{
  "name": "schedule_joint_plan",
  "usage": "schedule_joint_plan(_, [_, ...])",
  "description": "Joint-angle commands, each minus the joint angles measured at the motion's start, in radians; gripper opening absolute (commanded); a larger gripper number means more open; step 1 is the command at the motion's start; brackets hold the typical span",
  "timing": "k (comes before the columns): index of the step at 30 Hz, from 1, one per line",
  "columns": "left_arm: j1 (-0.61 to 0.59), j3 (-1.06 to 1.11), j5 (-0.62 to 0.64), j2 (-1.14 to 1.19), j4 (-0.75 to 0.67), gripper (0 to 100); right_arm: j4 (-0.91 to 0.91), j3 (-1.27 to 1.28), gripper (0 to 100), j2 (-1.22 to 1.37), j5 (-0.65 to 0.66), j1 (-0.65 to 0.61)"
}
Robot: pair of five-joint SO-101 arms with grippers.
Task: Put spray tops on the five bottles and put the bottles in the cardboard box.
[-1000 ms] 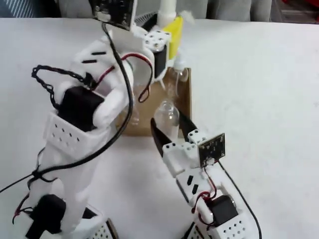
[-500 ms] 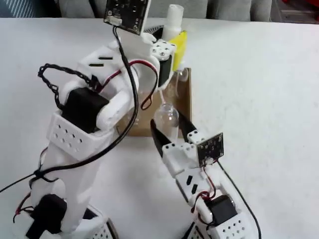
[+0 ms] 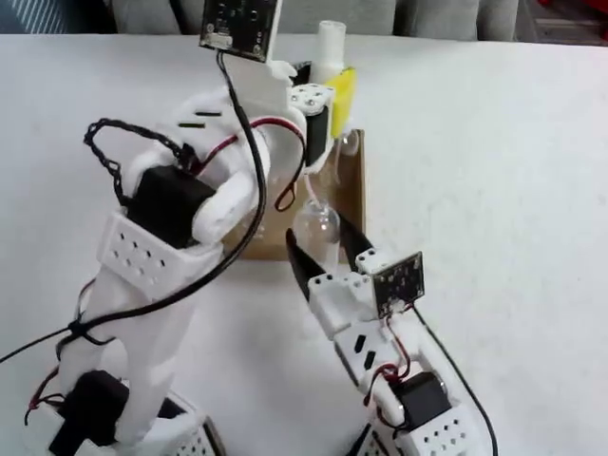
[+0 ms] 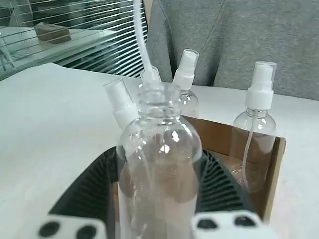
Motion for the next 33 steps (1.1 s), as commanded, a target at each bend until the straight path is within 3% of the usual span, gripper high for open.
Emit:
schedule_joint_plan(1, [0.004,0.051,0.012,-0.007,-0.057,2,-0.012,-0.011,1.5,-0.013,-0.003,-0.001])
schedule_joint_plan(15, [0.001,0.089,0.012,-0.031,-0.089,2,-0.008,-0.009,1.5,-0.013,-0.003,0.001])
schedule_joint_plan(23, [0.024,0.279,0.015,-0.147,-0.118,2,-0.013,0.009,1.5,-0.013,-0.003,0.001])
schedule_joint_plan(33, [0.035,0.717,0.018,-0.349,-0.402,2,-0.013,0.009,1.5,-0.013,-0.003,0.001])
